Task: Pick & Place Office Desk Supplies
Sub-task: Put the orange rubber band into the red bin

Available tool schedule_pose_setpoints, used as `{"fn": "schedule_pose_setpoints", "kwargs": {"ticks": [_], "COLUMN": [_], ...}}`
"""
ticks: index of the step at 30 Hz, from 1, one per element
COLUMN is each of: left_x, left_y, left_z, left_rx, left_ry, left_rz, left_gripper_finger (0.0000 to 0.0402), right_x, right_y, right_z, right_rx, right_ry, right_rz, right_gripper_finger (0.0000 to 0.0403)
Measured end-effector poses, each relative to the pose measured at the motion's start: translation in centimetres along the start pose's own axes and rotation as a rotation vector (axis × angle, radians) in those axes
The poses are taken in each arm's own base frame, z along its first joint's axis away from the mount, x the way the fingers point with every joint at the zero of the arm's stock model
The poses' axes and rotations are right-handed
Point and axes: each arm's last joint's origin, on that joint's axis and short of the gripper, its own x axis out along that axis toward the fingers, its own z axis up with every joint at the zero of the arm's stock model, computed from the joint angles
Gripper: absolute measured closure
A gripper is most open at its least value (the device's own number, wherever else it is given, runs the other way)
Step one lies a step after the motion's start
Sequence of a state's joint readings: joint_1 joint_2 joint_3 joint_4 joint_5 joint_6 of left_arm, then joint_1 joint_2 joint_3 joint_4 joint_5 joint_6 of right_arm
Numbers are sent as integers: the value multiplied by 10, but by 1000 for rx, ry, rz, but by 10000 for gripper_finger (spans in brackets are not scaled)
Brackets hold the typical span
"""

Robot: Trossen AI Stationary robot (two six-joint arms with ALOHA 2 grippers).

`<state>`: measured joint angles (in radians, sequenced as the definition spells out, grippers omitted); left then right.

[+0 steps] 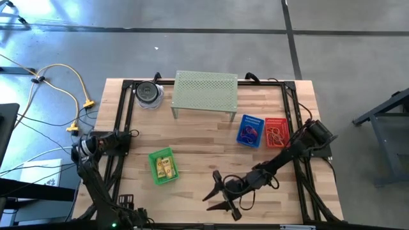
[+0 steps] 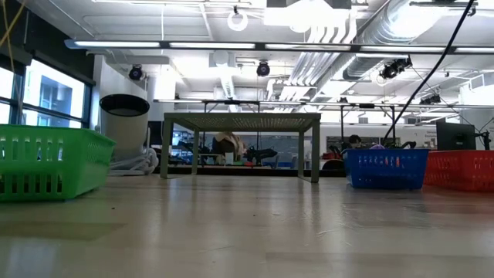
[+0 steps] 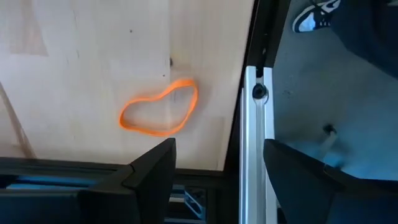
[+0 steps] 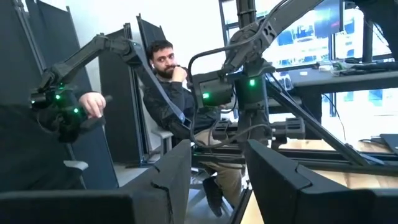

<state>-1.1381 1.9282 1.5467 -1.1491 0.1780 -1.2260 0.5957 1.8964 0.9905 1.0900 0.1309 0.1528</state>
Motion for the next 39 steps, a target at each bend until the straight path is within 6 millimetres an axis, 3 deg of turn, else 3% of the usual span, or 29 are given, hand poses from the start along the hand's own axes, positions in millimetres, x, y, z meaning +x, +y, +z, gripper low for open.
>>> {"fn": "schedule_pose_setpoints", "kwargs": {"ticks": [21, 31, 39], "left_x": [4, 6, 6], "left_y": [-9, -8, -8], "left_z": [-17, -17, -16], "left_rx": [10, 217, 198], "left_ry": [-152, -219, -228], "left_rz": [23, 81, 85], "left_gripper_finger": [167, 167, 167], "right_x": [0, 1, 1], "right_y": [-2, -7, -5], "right_z": [-2, -2, -3], "right_rx": [-1, 4, 4], "right_ry": [27, 30, 36], "right_rz": [-9, -21, -18], "right_gripper_finger": [261, 261, 261]}}
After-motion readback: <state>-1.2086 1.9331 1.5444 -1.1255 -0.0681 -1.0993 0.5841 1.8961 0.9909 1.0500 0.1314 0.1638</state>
